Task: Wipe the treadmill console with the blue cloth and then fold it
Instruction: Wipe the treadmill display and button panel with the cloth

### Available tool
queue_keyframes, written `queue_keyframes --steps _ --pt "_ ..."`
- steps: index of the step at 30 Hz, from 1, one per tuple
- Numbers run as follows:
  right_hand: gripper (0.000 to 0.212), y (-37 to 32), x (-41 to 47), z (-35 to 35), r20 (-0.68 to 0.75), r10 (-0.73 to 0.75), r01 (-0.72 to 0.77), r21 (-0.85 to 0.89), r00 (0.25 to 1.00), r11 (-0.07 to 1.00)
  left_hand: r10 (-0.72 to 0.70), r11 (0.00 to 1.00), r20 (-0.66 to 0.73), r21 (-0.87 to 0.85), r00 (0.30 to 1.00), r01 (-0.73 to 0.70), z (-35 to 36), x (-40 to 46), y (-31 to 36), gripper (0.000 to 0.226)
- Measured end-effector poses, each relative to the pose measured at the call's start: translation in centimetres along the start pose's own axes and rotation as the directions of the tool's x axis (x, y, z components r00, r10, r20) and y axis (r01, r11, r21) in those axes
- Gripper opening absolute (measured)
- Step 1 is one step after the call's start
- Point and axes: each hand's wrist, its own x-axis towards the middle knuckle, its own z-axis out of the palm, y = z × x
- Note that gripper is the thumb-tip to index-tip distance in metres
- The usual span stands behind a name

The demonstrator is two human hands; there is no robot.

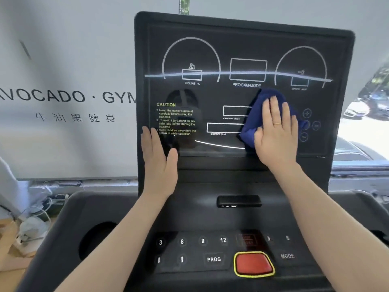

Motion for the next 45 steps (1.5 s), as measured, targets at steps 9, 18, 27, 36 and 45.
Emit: queue_keyframes --steps 9,18,27,36,45 --pt "0.068 -6.4 -2.8 0.6 -0.012 -0.075 0.075 -0.019 0.997 0.997 0.053 0.998 0.041 -0.039 0.998 -0.051 -1.1 -0.3 -1.0 0.070" --pt "0.058 -15.0 -2.9 0.9 -0.087 -0.548 0.549 -0.007 0.832 0.836 0.079 0.995 0.062 -0.064 0.995 -0.075 -2.5 -0.3 -0.9 0.065" --pt "0.060 -13.4 2.9 -0.1 -0.114 -0.559 0.563 -0.001 0.821 0.827 0.166 0.986 -0.014 0.034 0.986 -0.165 -0.5 0.7 2.4 0.066" --pt "0.060 -6.0 11.1 -3.4 -0.159 -0.386 0.398 0.044 0.909 0.917 0.223 0.972 -0.010 0.080 0.975 -0.221 3.7 0.0 5.6 0.065" --pt "0.062 7.7 10.5 -3.1 -0.099 -0.042 0.050 0.086 0.994 0.995 0.198 0.977 0.036 0.076 0.979 -0.201 8.4 -1.5 8.0 0.065"
